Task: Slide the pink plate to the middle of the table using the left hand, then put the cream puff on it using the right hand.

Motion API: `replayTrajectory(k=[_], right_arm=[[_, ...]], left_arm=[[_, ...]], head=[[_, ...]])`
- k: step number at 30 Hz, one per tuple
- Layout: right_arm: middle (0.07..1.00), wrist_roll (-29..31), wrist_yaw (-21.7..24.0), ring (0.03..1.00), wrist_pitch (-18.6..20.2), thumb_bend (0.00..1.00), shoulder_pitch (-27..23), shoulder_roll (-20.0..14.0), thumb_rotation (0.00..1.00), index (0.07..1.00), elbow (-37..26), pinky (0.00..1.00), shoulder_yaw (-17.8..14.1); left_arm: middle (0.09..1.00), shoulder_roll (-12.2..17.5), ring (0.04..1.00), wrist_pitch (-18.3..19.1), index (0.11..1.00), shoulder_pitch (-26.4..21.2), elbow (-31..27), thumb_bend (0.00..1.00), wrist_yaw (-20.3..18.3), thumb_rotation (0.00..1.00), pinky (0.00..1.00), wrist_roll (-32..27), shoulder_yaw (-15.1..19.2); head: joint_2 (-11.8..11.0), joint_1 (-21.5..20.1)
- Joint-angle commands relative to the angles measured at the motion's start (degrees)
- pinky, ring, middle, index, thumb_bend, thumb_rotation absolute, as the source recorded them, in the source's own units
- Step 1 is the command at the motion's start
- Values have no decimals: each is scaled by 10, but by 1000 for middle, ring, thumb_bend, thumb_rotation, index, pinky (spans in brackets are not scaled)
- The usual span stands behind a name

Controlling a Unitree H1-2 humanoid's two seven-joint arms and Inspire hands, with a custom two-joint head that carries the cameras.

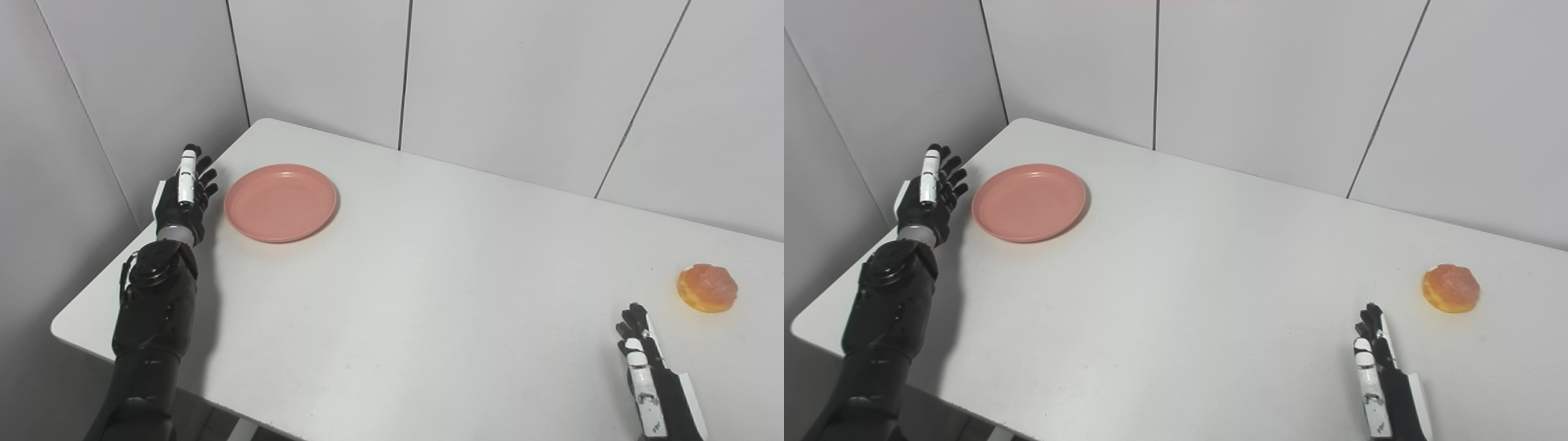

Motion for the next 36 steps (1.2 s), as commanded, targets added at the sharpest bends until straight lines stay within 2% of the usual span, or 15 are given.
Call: replayTrajectory(k=[1,9,14,18,22,26,28,30,33,36], right_arm=[[986,1,-3,979,-6,19,-7,-1,1000,993,-17,1000,-2],[985,5,0,981,-8,25,-7,-2,1000,994,-14,1000,-3],[981,1,-2,975,-6,25,-6,-1,1000,988,-16,1000,-3],[979,-3,-4,973,1,30,-5,-1,1000,985,-22,1000,-2],[978,-1,-3,972,2,31,-4,-1,1000,984,-22,1000,-4],[980,1,-3,973,-3,34,-5,0,1000,986,-18,1000,-4],[979,2,-3,974,-7,41,-6,0,1000,986,-16,1000,-3],[978,2,-2,972,-8,39,-7,0,1000,986,-14,1000,-3],[980,1,-3,972,-14,34,-8,0,1000,986,-11,1000,-2],[976,-5,-6,967,-8,35,-8,1,1000,981,-14,994,-1]], left_arm=[[951,24,944,-25,938,-30,-5,347,-2,1000,940,-5,7],[932,29,919,-60,923,-33,47,367,-20,987,906,-4,1],[903,30,889,-89,887,-45,97,371,-26,875,875,-2,-3],[895,34,879,-103,879,-58,137,364,-28,846,865,-2,-8],[889,33,880,-105,872,-72,168,370,-39,855,878,-16,-7],[899,25,890,-98,892,-77,172,433,-43,866,890,-24,-12],[901,17,890,-97,891,-72,161,460,-46,903,867,-26,-19],[917,11,906,-98,907,-66,151,447,-50,969,878,-25,-27],[931,4,928,-97,918,-66,152,400,-51,961,933,-26,-32],[938,-2,934,-94,917,-69,161,392,-54,992,945,-28,-36]], head=[[1,1],[2,-2],[4,-3],[5,-3],[6,0],[6,-2],[6,-4],[6,-4],[6,-6],[8,-9]])
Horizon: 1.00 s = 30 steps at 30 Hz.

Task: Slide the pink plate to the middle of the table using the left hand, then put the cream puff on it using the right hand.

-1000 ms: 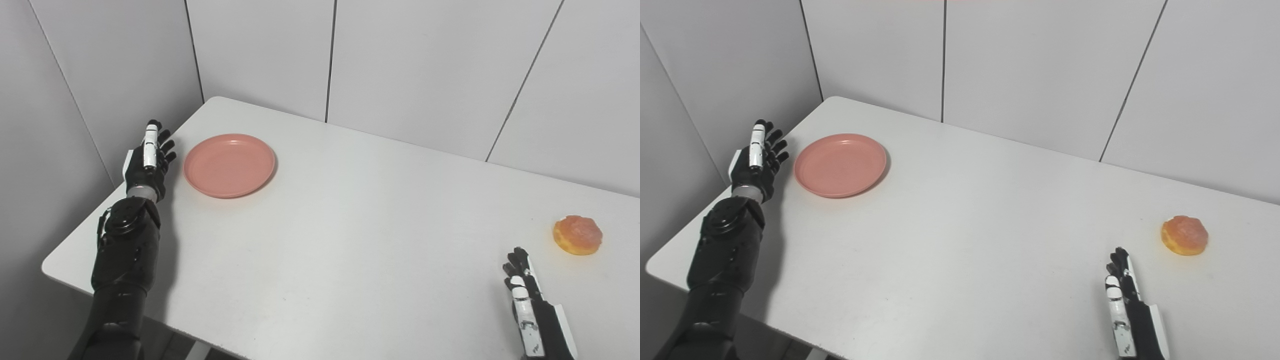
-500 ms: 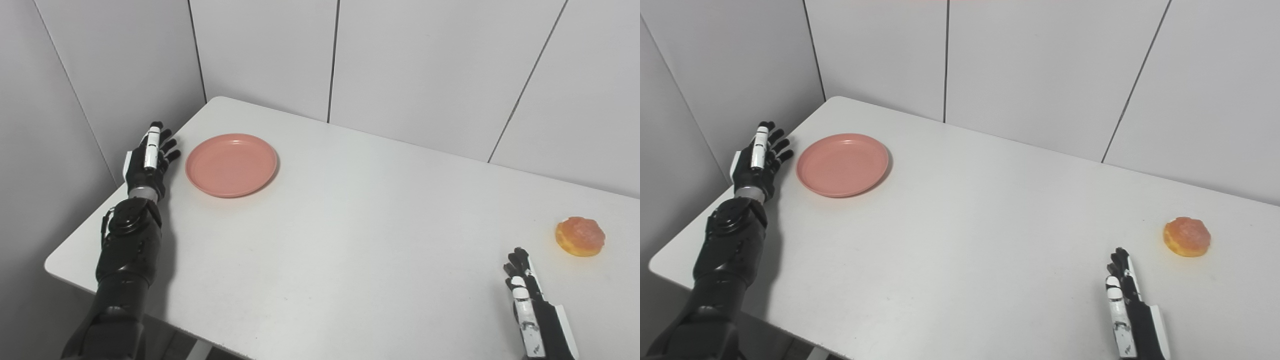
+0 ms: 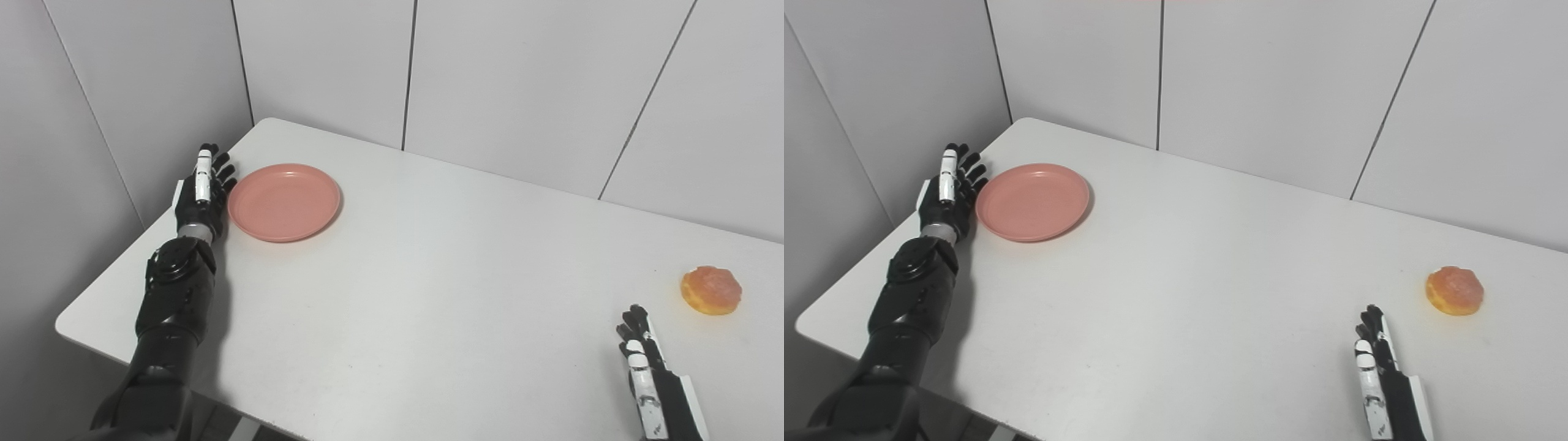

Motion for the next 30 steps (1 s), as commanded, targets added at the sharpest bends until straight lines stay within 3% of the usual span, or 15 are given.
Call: replayTrajectory(k=[1,16,30], right_arm=[[977,0,-4,969,-4,34,-11,2,1000,982,-15,997,-1],[981,0,-5,975,10,48,-9,7,1000,985,-25,1000,-2],[974,-7,-8,965,2,69,-10,9,1000,981,-20,992,1]], left_arm=[[933,-6,927,8,909,-10,3,396,-15,996,940,-3,-12],[897,-52,894,54,875,33,-102,362,-18,1000,896,-7,-41],[913,-78,904,84,892,55,-149,360,-26,1000,909,1,-81]], head=[[1,0],[5,-4],[12,-16]])
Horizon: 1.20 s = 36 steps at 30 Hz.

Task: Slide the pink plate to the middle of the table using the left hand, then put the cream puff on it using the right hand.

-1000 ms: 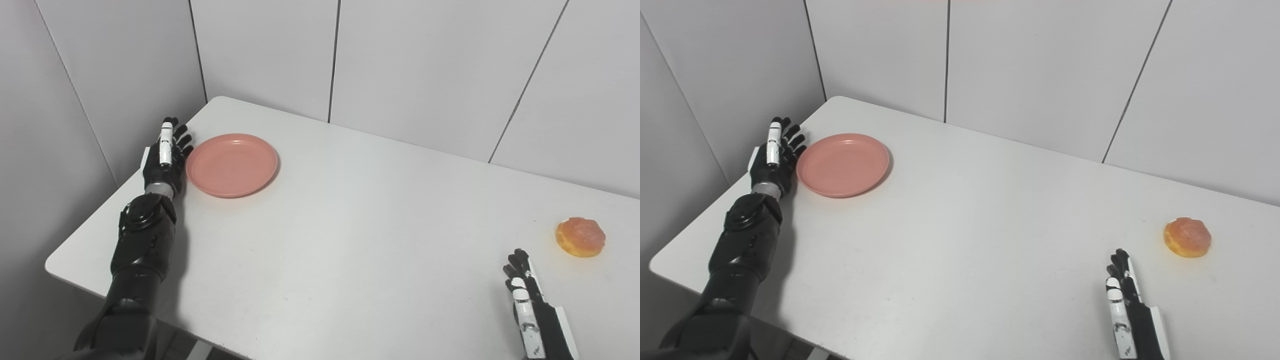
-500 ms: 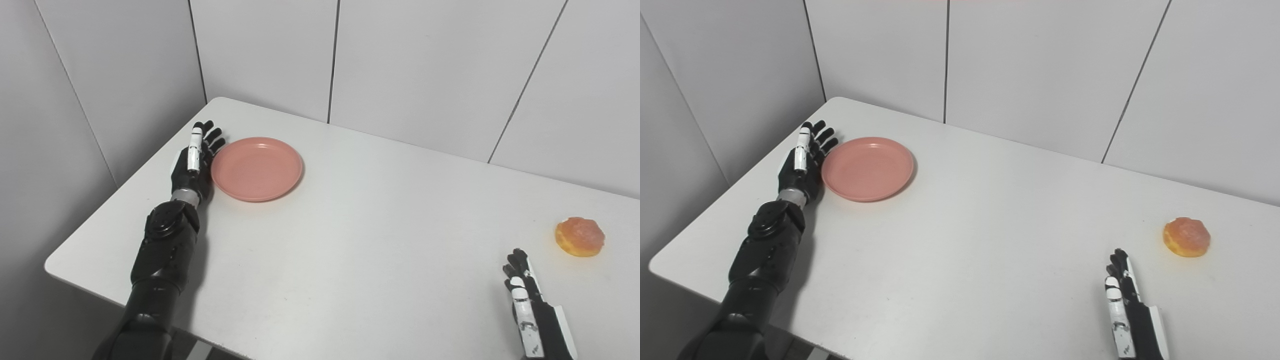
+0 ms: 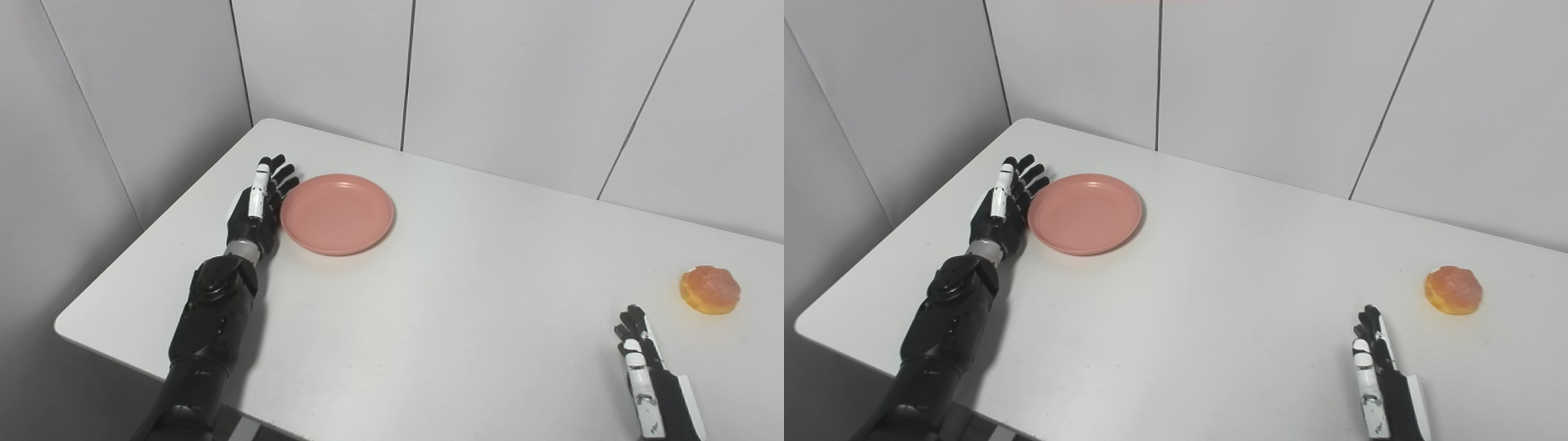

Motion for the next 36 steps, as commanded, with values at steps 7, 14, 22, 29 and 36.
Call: replayTrajectory(k=[7,14,22,29,36], right_arm=[[974,-5,-5,964,-4,69,-10,4,1000,980,-21,997,1],[973,-3,-4,964,2,71,-9,6,1000,982,-25,1000,1],[977,-3,-5,969,11,64,-8,11,1000,985,-30,1000,1],[972,-12,-8,963,5,58,-9,13,1000,978,-29,999,3],[969,-19,-13,962,19,96,-9,17,1000,975,-36,1000,6]], left_arm=[[914,-31,912,12,890,6,6,366,-11,1000,927,19,-32],[912,-47,905,13,895,7,12,375,-19,1000,922,22,-46],[910,-58,904,17,898,8,3,386,-32,1000,925,25,-59],[909,-72,905,24,896,13,-7,393,-40,1000,915,24,-73],[904,-93,896,39,889,26,-45,399,-51,1000,892,15,-86]], head=[[6,-3],[8,-6],[12,-15],[18,-28],[24,-39]])
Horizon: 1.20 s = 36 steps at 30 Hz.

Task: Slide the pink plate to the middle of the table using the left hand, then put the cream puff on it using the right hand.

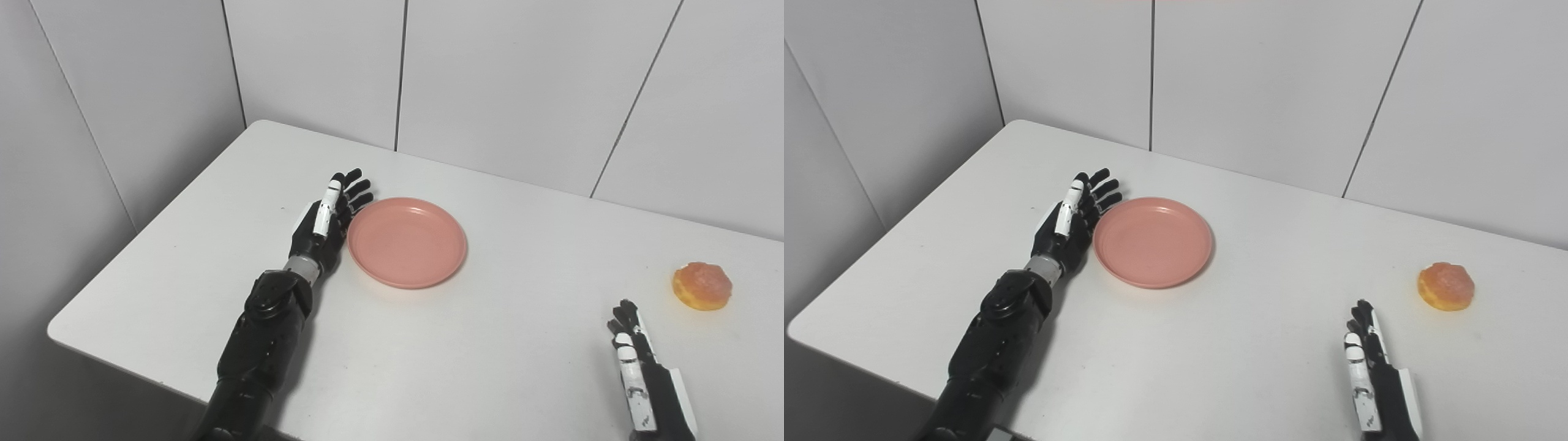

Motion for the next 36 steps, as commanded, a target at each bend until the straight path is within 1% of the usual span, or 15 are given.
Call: replayTrajectory(k=[1,7,12,16,22,28,32,36], right_arm=[[969,-3,-6,962,2,97,-9,5,1000,975,-21,1000,2],[970,-7,-5,964,-1,112,-9,5,1000,974,-23,1000,5],[967,-7,-7,960,3,121,-11,9,1000,970,-24,998,4],[964,-11,-8,955,0,131,-11,13,1000,967,-24,990,5],[962,-18,-9,950,19,137,-10,20,1000,966,-35,976,6],[959,-31,-12,945,15,143,-13,22,1000,961,-33,951,10],[961,-36,-12,945,8,123,-14,21,1000,959,-32,935,11],[953,-39,-14,937,8,161,-15,24,1000,954,-32,928,12]], left_arm=[[904,-11,896,39,889,17,-1,399,-1,1000,892,-3,-7],[902,-22,895,55,883,28,-34,399,0,1000,901,3,-20],[911,-31,900,75,896,43,-71,403,1,1000,901,12,-41],[905,-42,895,87,891,55,-97,404,5,1000,888,20,-56],[896,-59,886,108,880,74,-135,394,7,1000,873,28,-73],[894,-78,882,137,883,98,-183,389,5,1000,882,19,-87],[898,-84,883,145,886,112,-209,386,2,1000,881,21,-100],[904,-87,892,144,893,125,-226,399,-4,1000,895,22,-111]], head=[[0,-4],[6,-15],[13,-27],[17,-37],[25,-53],[35,-72],[43,-82],[47,-91]])
